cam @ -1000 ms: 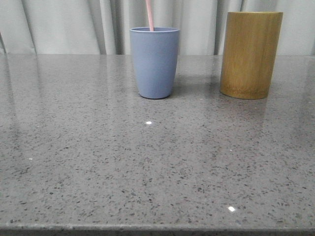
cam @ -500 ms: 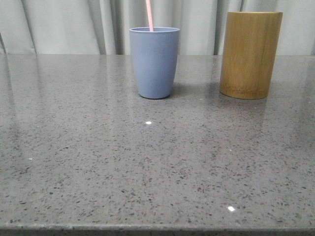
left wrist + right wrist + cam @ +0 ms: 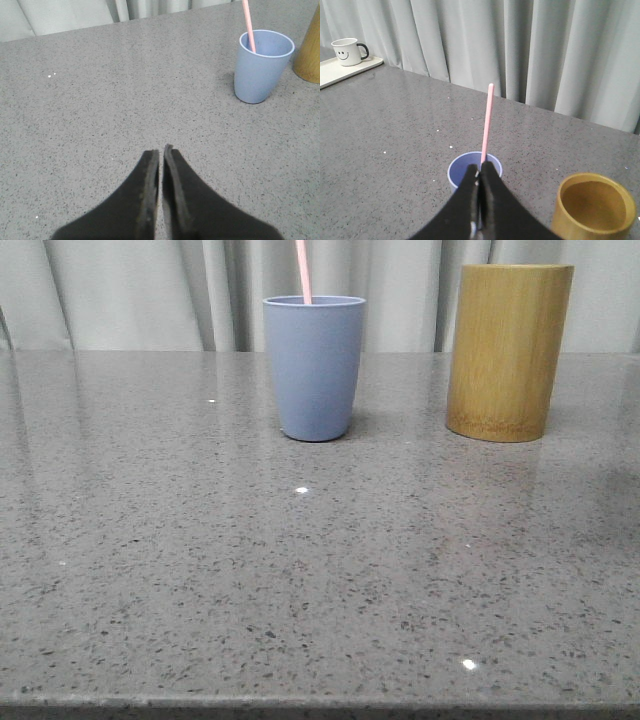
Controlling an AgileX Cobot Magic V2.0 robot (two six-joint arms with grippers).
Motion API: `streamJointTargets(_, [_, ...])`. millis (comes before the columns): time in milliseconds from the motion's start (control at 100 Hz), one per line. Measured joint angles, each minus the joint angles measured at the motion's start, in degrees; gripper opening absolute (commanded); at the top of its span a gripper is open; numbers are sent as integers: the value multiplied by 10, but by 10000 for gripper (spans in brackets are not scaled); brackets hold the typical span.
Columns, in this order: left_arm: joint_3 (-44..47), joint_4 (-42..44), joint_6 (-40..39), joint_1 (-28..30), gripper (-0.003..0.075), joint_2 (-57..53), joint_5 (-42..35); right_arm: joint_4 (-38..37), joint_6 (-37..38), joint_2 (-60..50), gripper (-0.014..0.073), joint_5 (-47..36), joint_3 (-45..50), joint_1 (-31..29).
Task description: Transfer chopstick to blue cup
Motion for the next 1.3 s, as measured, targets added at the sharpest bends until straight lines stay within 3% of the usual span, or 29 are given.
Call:
streamJointTargets(670, [124,-8,0,0,-19,-233,0,-9,0,-370,-60,0,228,0])
streamJointTargets(1300, [130,-13,0,0,-19,-242,2,-10,0,-389,-60,0,234,0])
